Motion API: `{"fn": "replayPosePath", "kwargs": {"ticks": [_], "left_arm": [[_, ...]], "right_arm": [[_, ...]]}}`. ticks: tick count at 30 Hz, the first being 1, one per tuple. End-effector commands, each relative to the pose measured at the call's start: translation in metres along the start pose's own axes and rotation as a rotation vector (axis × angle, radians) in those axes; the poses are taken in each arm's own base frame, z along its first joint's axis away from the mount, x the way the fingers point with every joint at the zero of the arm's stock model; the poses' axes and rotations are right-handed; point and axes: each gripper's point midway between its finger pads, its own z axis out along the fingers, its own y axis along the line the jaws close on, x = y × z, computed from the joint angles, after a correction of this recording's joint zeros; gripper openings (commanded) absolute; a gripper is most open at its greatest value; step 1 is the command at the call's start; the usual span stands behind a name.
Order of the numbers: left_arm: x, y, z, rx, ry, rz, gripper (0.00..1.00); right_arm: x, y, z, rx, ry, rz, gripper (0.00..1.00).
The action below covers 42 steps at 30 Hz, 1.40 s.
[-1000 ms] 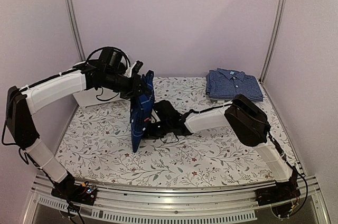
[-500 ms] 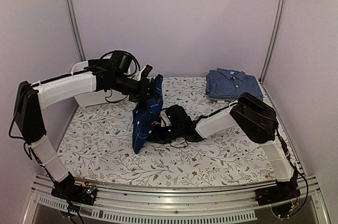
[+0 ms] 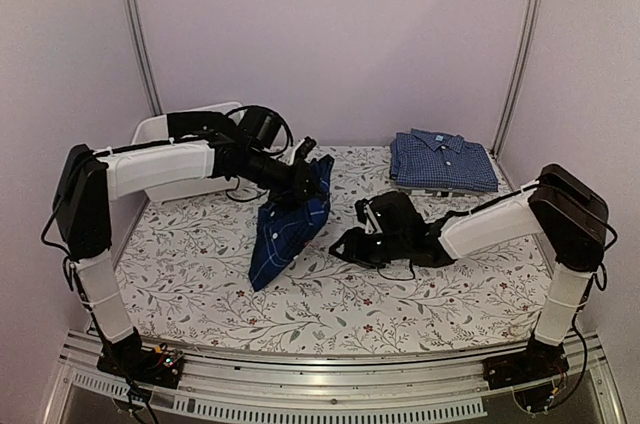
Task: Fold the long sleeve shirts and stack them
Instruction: Turn over the square-folded shirt at the center of the board, then move the square-folded shirt to the center of the board.
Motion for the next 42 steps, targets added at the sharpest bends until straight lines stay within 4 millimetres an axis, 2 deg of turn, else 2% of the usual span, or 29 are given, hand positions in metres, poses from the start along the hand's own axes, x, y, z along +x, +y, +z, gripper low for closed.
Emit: {"fn": "replayPosePath", "kwargs": {"ticks": [1,3,5,7,10,13,15,19,23,25,29,33,37,42], "left_arm": [[0.002,-0.024,0.038,0.005,0.012,0.06,0.18],[0.012,-0.039,0.061,0.0,0.047,0.087,0.27],[0.014,-0.053,0.073,-0.02,0.054,0.113,0.44],[0.006,-0.062,0.068,-0.038,0.018,0.129,0.61],[-0.01,-0.053,0.046,-0.111,-0.062,0.128,0.7],[-0.014,-0.03,0.021,-0.181,-0.103,0.1,0.7],[-0.012,-0.007,0.004,-0.227,-0.124,0.065,0.7],[0.009,0.052,-0.027,-0.334,-0.135,-0.019,0.7],[0.029,0.098,-0.057,-0.376,-0.163,-0.094,0.7],[0.039,0.12,-0.066,-0.404,-0.161,-0.116,0.72],[0.052,0.15,-0.072,-0.399,-0.157,-0.159,0.74],[0.062,0.167,-0.064,-0.383,-0.128,-0.185,0.76],[0.073,0.175,-0.051,-0.343,-0.099,-0.21,0.78],[0.086,0.186,-0.042,-0.342,-0.08,-0.239,0.81]], "right_arm": [[-0.02,-0.034,-0.068,0.196,-0.143,0.006,0.42],[-0.024,-0.049,-0.096,0.259,-0.189,0.016,0.47],[-0.029,-0.05,-0.12,0.264,-0.228,0.019,0.52],[-0.034,-0.046,-0.135,0.268,-0.244,0.003,0.57],[-0.041,-0.032,-0.138,0.268,-0.227,-0.048,0.63],[-0.042,-0.03,-0.121,0.29,-0.165,-0.092,0.64],[-0.042,-0.03,-0.109,0.292,-0.137,-0.112,0.65],[-0.048,-0.025,-0.087,0.295,-0.094,-0.155,0.65],[-0.051,-0.034,-0.067,0.328,-0.07,-0.171,0.65],[-0.055,-0.039,-0.058,0.341,-0.062,-0.172,0.66],[-0.066,-0.048,-0.042,0.357,-0.051,-0.175,0.66],[-0.073,-0.058,-0.029,0.384,-0.029,-0.191,0.66],[-0.072,-0.068,-0.013,0.414,0.006,-0.202,0.66],[-0.07,-0.08,-0.004,0.459,0.026,-0.206,0.66]]}}
